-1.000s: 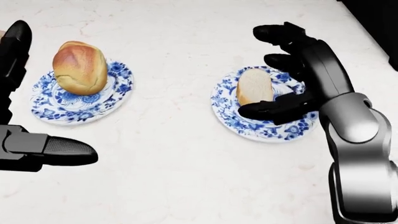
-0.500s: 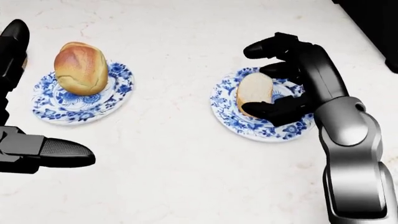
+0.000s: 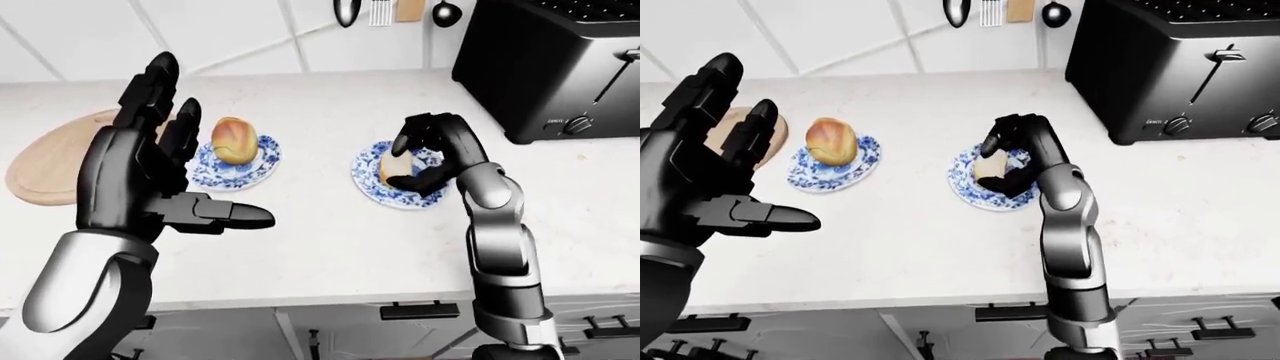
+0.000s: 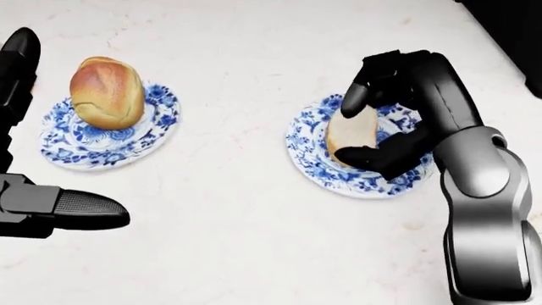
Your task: Place all breads on the cutting board.
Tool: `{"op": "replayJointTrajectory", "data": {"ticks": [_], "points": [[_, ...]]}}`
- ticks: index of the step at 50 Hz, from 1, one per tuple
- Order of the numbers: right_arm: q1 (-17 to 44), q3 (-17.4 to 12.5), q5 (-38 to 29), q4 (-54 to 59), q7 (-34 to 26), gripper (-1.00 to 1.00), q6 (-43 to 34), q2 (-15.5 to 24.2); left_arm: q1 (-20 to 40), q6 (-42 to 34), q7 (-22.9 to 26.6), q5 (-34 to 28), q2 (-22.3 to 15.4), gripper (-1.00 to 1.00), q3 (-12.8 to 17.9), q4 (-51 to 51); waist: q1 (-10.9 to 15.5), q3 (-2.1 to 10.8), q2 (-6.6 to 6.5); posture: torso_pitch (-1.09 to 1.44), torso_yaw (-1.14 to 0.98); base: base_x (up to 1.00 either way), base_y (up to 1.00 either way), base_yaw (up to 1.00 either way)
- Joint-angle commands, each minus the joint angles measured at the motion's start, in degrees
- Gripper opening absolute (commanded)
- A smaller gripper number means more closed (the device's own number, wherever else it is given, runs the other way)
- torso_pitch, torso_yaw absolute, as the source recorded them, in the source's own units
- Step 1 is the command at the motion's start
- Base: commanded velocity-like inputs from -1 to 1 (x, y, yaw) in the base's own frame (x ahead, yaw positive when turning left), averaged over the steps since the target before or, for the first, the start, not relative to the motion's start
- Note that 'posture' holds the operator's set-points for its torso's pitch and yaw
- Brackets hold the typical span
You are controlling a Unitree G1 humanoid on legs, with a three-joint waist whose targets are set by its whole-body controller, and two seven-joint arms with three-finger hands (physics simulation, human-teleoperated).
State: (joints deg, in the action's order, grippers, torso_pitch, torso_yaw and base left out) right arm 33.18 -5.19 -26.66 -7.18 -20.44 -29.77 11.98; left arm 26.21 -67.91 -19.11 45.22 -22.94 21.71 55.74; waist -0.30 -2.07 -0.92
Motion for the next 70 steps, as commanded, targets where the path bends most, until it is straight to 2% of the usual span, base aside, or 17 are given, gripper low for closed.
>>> {"op": "replayJointTrajectory", "data": {"ticks": [1, 10, 14, 17, 27, 33, 39, 40, 41, 42, 50, 56, 60, 65, 70], "points": [[2.70, -0.76, 0.56, -4.57, -0.40, -0.64, -1.37, 0.91, 1.18, 1.68, -0.22, -0.09, -0.69, 1.00, 0.58, 0.74, 0.01, 1.44, 0.03, 0.00, 0.00, 0.00, 0.00, 0.00], [4.54, -1.76, 2.24, -11.45, -2.04, -0.67, -7.28, 2.92, 4.50, 0.60, -1.82, 1.64, -2.74, 1.00, 0.77, -1.22, -0.01, 1.01, -0.02, 0.00, 0.00, 0.00, 0.00, 0.00], [5.45, -1.98, 2.54, -13.40, -2.74, -0.67, -9.40, 3.65, 8.65, 1.07, -0.85, -1.97, -4.19, 1.00, -2.45, -5.92, 0.03, 0.97, 0.09, 0.00, 0.00, 0.00, 0.00, 0.00], [6.09, -2.05, 2.79, -14.55, -3.19, -0.80, -10.56, 4.07, 11.25, 2.12, 1.54, -6.55, -4.26, 1.00, -4.83, -9.99, 0.12, 0.94, 0.12, 0.00, 0.00, 0.00, 0.00, 0.00], [8.09, -1.88, 2.81, -16.92, -4.09, -0.80, -13.24, 4.85, 16.99, 1.42, 9.68, -18.43, -3.23, 1.00, -8.11, -17.28, -0.01, 0.76, 0.31, 0.00, 0.00, 0.00, 0.00, 0.00], [8.08, -1.86, 2.78, -18.72, -4.37, -0.79, -14.49, 4.98, 17.74, 4.63, 16.17, -30.21, -2.63, 1.00, -12.61, -22.28, 0.08, 0.90, 0.51, 0.00, 0.00, 0.00, 0.00, 0.00], [8.19, -1.65, 2.68, -19.85, -4.83, -0.80, -15.22, 4.88, 19.48, 9.76, 22.76, -42.13, 0.61, 1.00, -15.38, -29.44, 0.21, 0.98, 0.84, 0.00, 0.00, 0.00, 0.00, 0.00], [8.18, -1.65, 2.64, -20.02, -4.89, -0.85, -15.37, 4.88, 19.90, 9.86, 23.57, -43.32, 1.19, 1.00, -15.28, -30.00, 0.21, 1.02, 0.90, 0.00, 0.00, 0.00, 0.00, 0.00], [8.19, -1.72, 2.68, -20.13, -4.93, -0.98, -15.47, 4.86, 20.16, 10.19, 24.36, -44.60, 1.69, 1.00, -15.28, -30.58, 0.22, 1.07, 0.96, 0.00, 0.00, 0.00, 0.00, 0.00], [8.06, -1.76, 2.74, -20.03, -4.86, -1.00, -15.24, 4.84, 20.33, 10.20, 25.03, -45.65, 2.12, 1.00, -15.30, -30.72, 0.22, 1.09, 1.03, 0.00, 0.00, 0.00, 0.00, 0.00], [8.55, -2.07, 3.27, -20.52, -4.97, -1.00, -15.91, 5.23, 22.16, 9.99, 29.43, -51.66, 4.14, 1.00, -15.35, -31.70, 0.23, 1.07, 1.33, 0.00, 0.00, 0.00, 0.00, 0.00], [8.97, -1.74, 3.30, -20.97, -4.94, -1.00, -16.52, 5.13, 24.54, 10.54, 33.21, -54.99, 3.77, 1.00, -15.66, -35.62, 0.28, 1.05, 1.36, 0.00, 0.00, 0.00, 0.00, 0.00], [9.04, -1.75, 3.42, -20.90, -4.81, -1.00, -16.46, 5.05, 24.66, 11.48, 36.67, -58.61, 3.01, 1.00, -17.11, -39.03, 0.32, 1.07, 1.35, 0.00, 0.00, 0.00, 0.00, 0.00], [9.12, -1.60, 3.43, -21.04, -4.71, -1.00, -16.86, 4.97, 24.79, 14.44, 39.31, -63.36, 4.71, 1.00, -18.38, -43.91, 0.41, 1.18, 1.45, 0.00, 0.00, 0.00, 0.00, 0.00], [9.10, -1.46, 3.64, -21.00, -4.44, -1.00, -16.96, 4.68, 25.68, 16.13, 41.43, -68.31, 5.42, 1.00, -18.41, -48.07, 0.39, 1.25, 1.58, 0.00, 0.00, 0.00, 0.00, 0.00]]}}
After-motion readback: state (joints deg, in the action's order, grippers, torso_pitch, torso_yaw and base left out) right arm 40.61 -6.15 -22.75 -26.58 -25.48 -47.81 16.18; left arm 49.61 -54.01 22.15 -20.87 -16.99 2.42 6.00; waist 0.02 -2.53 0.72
